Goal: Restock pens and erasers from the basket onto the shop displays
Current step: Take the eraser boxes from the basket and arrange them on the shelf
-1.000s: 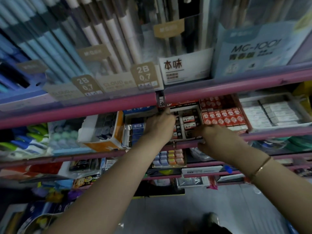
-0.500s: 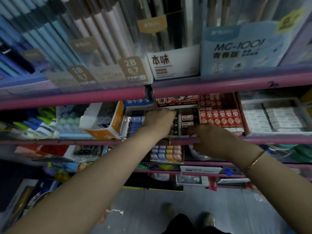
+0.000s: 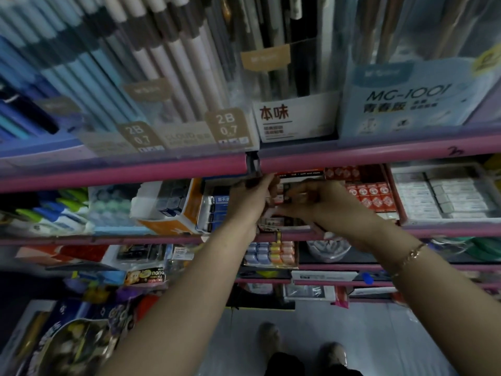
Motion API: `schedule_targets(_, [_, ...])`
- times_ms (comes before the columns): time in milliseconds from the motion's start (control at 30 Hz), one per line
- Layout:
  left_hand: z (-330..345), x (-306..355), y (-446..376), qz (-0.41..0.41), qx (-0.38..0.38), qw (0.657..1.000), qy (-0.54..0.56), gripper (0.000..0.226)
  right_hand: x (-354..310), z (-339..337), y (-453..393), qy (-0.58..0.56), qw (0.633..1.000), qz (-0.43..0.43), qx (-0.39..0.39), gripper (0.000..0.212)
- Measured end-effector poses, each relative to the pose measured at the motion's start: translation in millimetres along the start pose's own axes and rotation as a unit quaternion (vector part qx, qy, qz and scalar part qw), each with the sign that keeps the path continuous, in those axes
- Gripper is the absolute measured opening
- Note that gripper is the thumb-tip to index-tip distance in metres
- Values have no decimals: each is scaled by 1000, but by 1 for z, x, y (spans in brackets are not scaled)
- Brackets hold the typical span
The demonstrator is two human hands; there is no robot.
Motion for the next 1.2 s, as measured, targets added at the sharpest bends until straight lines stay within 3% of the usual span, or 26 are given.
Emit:
schedule_targets(100, [1, -4, 0, -45, 37, 998, 31, 27, -6, 18, -3, 2, 1000, -13, -11, 42])
schedule_targets(233, [1, -2, -5, -41, 29, 998, 36, 35, -6, 17, -13, -51, 994, -18, 90, 10])
schedule_targets(300, [-7, 0, -9, 26, -16, 999, -22, 32, 0, 7, -20, -107, 986, 21, 124, 8])
schedule_targets(333, [-12, 3, -10, 105, -65, 988, -95, 31, 3, 1, -22, -124, 982, 46, 137, 8])
schedule_targets(367, [-15, 8, -7, 195, -126, 954, -193, 29, 5, -4, -24, -133, 978, 69, 143, 8])
schedule_targets(433, [-16, 13, -3, 326, -207, 850, -357, 35, 6, -9, -24, -138, 979, 96, 115, 6])
schedule_targets(500, [-15, 13, -6, 377, -231, 782, -438, 42, 4, -6, -23, -140, 982, 99, 79, 10])
schedule_targets(633, [-5, 10, -17, 383, -219, 744, -502, 39, 3, -5, -22, -183, 974, 105, 84, 21])
schedule_targets(733, [9, 5, -20, 349, -204, 723, -560, 31, 5, -7, -16, -235, 961, 103, 105, 15])
schedule_targets(800, [13, 6, -21, 346, -164, 702, -600, 27, 9, -8, -12, -268, 950, 109, 117, 25])
schedule_targets(867, [13, 7, -22, 366, -135, 703, -594, 24, 12, -8, -8, -309, 937, 112, 119, 38])
schedule_targets(933, [13, 7, -20, 335, -148, 726, -581, 25, 14, -5, -3, -369, 916, 118, 100, 40])
schedule_targets(1067, [13, 9, -17, 329, -102, 680, -648, 20, 21, -4, 4, -372, 917, 105, 102, 19])
schedule_targets(1133, [10, 9, -12, 326, -101, 712, -614, 23, 25, -5, 6, -350, 924, 96, 124, 19])
schedule_targets(1200, [4, 13, -1, 301, -110, 811, -489, 23, 26, -4, 9, -350, 923, 80, 137, 23])
Point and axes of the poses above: each hand's wrist, its own y-axis away from the middle knuckle, its own z-axis out of the palm, x = y × z, the point moved 3 cm from there along -y, towards the middle knuckle, and after that the axes turned 10 degrees about z, right-handed, at the moved point
